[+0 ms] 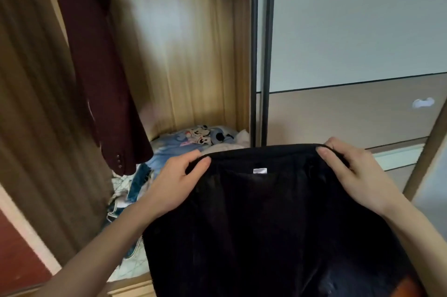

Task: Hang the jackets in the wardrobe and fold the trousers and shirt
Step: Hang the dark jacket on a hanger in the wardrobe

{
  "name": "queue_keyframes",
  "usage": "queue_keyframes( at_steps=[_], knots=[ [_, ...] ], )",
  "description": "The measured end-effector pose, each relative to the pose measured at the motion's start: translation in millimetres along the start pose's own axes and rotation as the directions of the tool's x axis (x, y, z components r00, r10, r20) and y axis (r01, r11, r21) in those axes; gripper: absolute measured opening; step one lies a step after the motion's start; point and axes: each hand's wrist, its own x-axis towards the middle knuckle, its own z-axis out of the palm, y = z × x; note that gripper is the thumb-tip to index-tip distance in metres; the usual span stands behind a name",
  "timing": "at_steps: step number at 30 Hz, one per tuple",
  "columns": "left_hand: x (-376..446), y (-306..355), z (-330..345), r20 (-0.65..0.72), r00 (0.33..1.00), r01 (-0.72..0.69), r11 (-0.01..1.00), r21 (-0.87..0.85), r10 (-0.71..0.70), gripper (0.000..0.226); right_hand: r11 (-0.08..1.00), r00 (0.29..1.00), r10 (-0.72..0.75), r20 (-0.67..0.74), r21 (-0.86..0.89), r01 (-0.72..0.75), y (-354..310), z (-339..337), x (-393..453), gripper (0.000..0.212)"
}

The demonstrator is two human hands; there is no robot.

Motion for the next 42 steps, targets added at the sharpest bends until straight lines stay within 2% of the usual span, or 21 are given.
queue_keyframes(
  at_steps=[2,5,10,14,18,21,23,26,29,31,33,38,40,42],
  knots=[
    [0,-6,-17,0.037,0.998,0.049,0.999,-0.018,-0.048,0.042,0.999,1.000,-0.017,-0.009,0.029,0.018,-7,14,17,0.036],
    [1,-10,-46,0.061,0.992,0.113,0.988,-0.109,-0.107,0.036,0.996,0.999,-0.042,0.003,0.081,0.042,-24,31,48,0.037],
    [10,-15,-95,0.019,0.974,0.220,0.935,-0.279,-0.224,0.055,0.980,0.996,-0.077,-0.049,0.178,0.085,-58,64,99,0.035],
    [22,-26,-130,-0.050,0.987,0.137,0.961,-0.238,-0.153,0.079,0.947,0.985,-0.067,-0.157,0.301,0.112,-87,92,134,0.032],
    [33,-39,-165,-0.111,0.992,0.035,0.973,-0.229,-0.061,0.062,0.924,0.980,-0.063,-0.188,0.360,0.128,-116,111,172,0.036],
    [45,-49,-191,-0.086,0.996,0.000,0.974,-0.225,-0.019,0.050,0.918,0.980,-0.076,-0.186,0.370,0.141,-133,122,200,0.038],
    [55,-54,-207,-0.095,0.995,-0.034,0.981,-0.191,0.016,0.056,0.910,0.982,-0.070,-0.177,0.391,0.136,-144,128,217,0.040],
    [75,-63,-223,-0.194,0.980,-0.064,0.992,-0.105,0.043,0.061,0.897,0.978,-0.074,-0.197,0.416,0.152,-155,134,239,0.042],
    [98,-70,-227,-0.310,0.951,-0.022,0.993,-0.116,-0.015,0.059,0.896,0.967,-0.108,-0.230,0.400,0.196,-163,143,259,0.043],
    [111,-72,-227,-0.353,0.932,-0.001,0.973,-0.230,-0.082,0.061,0.893,0.970,-0.119,-0.213,0.403,0.199,-166,150,269,0.044],
    [124,-74,-232,-0.351,0.932,-0.008,0.962,-0.273,-0.092,0.064,0.882,0.971,-0.125,-0.202,0.426,0.202,-163,157,284,0.044],
    [141,-77,-258,-0.159,0.987,-0.016,0.994,-0.112,-0.002,0.067,0.819,0.989,-0.076,-0.126,0.558,0.134,-148,166,317,0.048],
    [146,-77,-269,-0.187,0.982,-0.038,0.997,-0.064,0.026,0.063,0.812,0.995,-0.092,-0.036,0.575,0.096,-148,167,332,0.048],
    [152,-75,-281,-0.273,0.960,-0.060,0.998,0.001,0.058,0.060,0.830,0.989,-0.141,0.046,0.550,0.093,-150,170,349,0.052]
  ],
)
